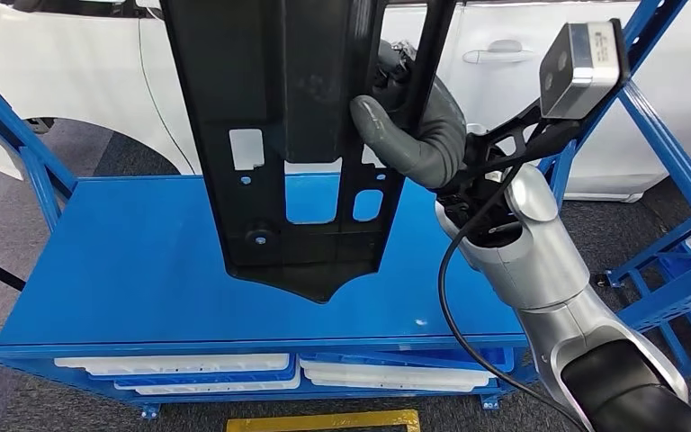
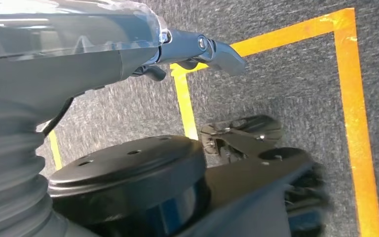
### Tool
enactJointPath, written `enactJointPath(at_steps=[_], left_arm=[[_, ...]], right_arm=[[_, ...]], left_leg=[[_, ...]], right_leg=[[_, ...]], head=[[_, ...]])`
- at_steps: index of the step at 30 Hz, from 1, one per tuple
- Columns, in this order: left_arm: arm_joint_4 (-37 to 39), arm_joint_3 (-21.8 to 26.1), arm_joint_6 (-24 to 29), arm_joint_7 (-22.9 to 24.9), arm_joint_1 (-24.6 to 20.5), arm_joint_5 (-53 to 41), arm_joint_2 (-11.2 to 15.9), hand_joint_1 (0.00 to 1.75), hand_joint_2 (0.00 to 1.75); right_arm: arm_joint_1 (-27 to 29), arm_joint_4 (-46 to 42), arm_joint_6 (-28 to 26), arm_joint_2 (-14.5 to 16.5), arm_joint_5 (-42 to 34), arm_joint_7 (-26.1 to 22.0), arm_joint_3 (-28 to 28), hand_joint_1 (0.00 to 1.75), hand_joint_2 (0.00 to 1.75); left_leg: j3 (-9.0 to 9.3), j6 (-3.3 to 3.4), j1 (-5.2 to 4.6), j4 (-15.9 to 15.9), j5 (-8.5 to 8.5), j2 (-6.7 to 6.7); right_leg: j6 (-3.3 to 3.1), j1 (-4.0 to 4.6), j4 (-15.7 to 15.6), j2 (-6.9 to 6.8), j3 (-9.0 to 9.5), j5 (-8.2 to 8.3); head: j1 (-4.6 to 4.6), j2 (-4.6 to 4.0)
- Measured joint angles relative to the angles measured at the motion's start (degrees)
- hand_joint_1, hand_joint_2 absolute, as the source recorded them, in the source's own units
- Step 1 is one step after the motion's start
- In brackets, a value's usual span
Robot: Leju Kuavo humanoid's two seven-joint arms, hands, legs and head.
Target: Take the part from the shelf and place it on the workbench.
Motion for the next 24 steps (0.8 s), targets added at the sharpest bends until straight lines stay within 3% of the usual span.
enactJointPath(at_steps=[1, 2, 4, 6, 7, 11, 13, 15, 16, 17, 18, 21, 22, 24], left_arm=[[0.0, 0.0, 0.0, 0.3, -0.1, -0.2, 0.0, 0.00, 1.75], [0.0, -0.1, 0.1, 0.6, -0.1, -0.4, 0.0, 0.00, 1.75], [0.0, -0.1, 0.6, 1.1, -0.1, -0.7, 0.1, 0.00, 1.75], [0.0, -0.1, 1.3, 1.5, -0.1, -0.8, 0.1, 0.00, 1.75], [0.0, -0.2, 1.6, 1.8, -0.1, -0.9, 0.1, 0.00, 1.75], [0.0, -0.4, 2.3, 2.9, 0.0, -0.8, 0.1, 0.00, 1.75], [0.0, -0.3, 2.4, 3.0, -0.1, -0.5, 0.1, 0.00, 1.75], [0.0, -0.3, 2.5, 3.1, -0.1, -0.4, 0.1, 0.00, 1.75], [0.0, -0.3, 2.5, 3.3, -0.1, -0.4, 0.1, 0.00, 1.75], [0.0, -0.3, 2.7, 3.7, -0.1, -0.4, 0.1, 0.00, 1.75], [0.0, -0.3, 2.9, 4.1, -0.1, -0.4, 0.1, 0.00, 1.75], [0.0, -0.3, 3.2, 4.8, -0.1, -0.7, 0.0, 0.00, 1.75], [0.0, -0.3, 3.0, 4.8, -0.1, -0.9, 0.0, 0.00, 1.75], [0.0, -0.4, 2.3, 4.8, -0.2, -1.3, 0.0, 0.00, 1.75]], right_arm=[[0.4, -0.2, -0.1, 0.0, 0.1, 0.0, 0.0, 1.75, 1.75], [0.8, -0.3, -0.2, 0.0, 0.2, 0.0, 0.0, 1.75, 1.75], [1.1, -0.8, -0.4, 0.0, 0.3, 0.0, 0.0, 1.75, 1.75], [1.2, -1.3, -0.9, 0.0, 0.7, 0.0, 0.0, 1.75, 1.75], [1.3, -1.5, -1.3, 0.0, 1.0, 0.0, -0.1, 1.75, 1.75], [2.2, -2.1, -2.3, 0.0, 1.8, 0.0, -0.3, 1.75, 1.75], [2.4, -2.4, -2.3, 0.0, 2.0, 0.0, -0.6, 1.75, 1.75], [2.9, -2.6, -2.3, 0.0, 2.0, 0.0, -0.7, 1.75, 1.75], [3.2, -2.6, -2.3, 0.0, 2.1, 0.0, -0.7, 1.75, 1.75], [3.4, -2.6, -2.3, 0.0, 2.2, 0.0, -0.7, 1.75, 1.75], [3.6, -2.6, -2.4, 0.0, 2.4, 0.0, -0.8, 1.75, 1.75], [3.7, -3.3, -3.3, 0.1, 3.7, 0.1, -0.9, 1.75, 1.75], [3.8, -3.6, -3.7, 0.2, 4.2, 0.2, -1.0, 1.75, 1.75], [4.3, -4.0, -4.3, 0.2, 4.7, 0.2, -1.3, 1.75, 1.75]], left_leg=[[-0.93, -0.08, 0.00, 2.0, -0.31, 0.00], [-0.82, -0.09, 0.00, 1.8, 0.47, 0.01], [2.30, 0.14, 0.01, -4.6, 4.30, 0.03], [5.64, 0.58, -0.15, -11.5, 6.68, 0.03], [6.38, 0.83, -0.22, -13.2, 6.92, -0.02], [6.64, 2.17, -0.13, -14.2, 7.17, -0.18], [6.75, 2.70, 0.01, -14.5, 7.41, -0.09], [6.74, 2.84, -0.05, -14.5, 7.41, -0.05], [6.76, 2.86, -0.08, -14.5, 7.39, -0.05], [6.78, 2.87, -0.09, -14.5, 7.37, -0.08], [6.84, 2.84, -0.09, -14.5, 7.35, -0.12], [6.96, 2.46, -0.25, -14.4, 7.18, -0.25], [6.93, 2.21, -0.32, -14.4, 7.15, -0.26], [6.91, 1.59, -0.34, -14.5, 7.19, -0.27]], right_leg=[[-0.02, 0.02, 0.0, -0.01, 0.01, -0.02], [-0.02, 0.02, 0.1, 0.00, 0.02, -0.05], [0.11, 0.01, 0.3, 0.14, 0.08, -0.19], [0.53, 0.20, 0.7, 0.34, -0.06, -0.38], [0.81, 0.30, 0.8, 0.40, -0.16, -0.40], [2.02, 0.22, 1.6, 0.32, -0.59, -0.99], [2.54, 0.01, 6.5, 0.29, -2.80, -4.02], [2.89, -0.13, 14.3, 0.28, -6.42, -7.45], [2.97, -0.18, 16.8, 0.27, -7.60, -8.01], [2.97, -0.21, 17.1, 0.27, -7.80, -7.47], [2.88, -0.22, 15.1, 0.26, -6.85, -5.93], [2.14, 0.04, 3.4, 0.28, -1.13, -0.89], [1.88, 0.22, 1.3, 0.30, -0.13, -0.37], [1.39, 0.50, 0.4, 0.35, 0.10, -0.37]], head=[[0.01, 0.00], [0.01, 0.00], [0.01, 0.00], [0.00, 0.00], [0.01, 0.00], [0.02, 0.00], [0.02, 0.00], [0.02, 0.00], [0.02, 0.00], [0.02, 0.00], [0.02, 0.00], [0.01, 0.00], [0.01, 0.00], [0.01, 0.00]])
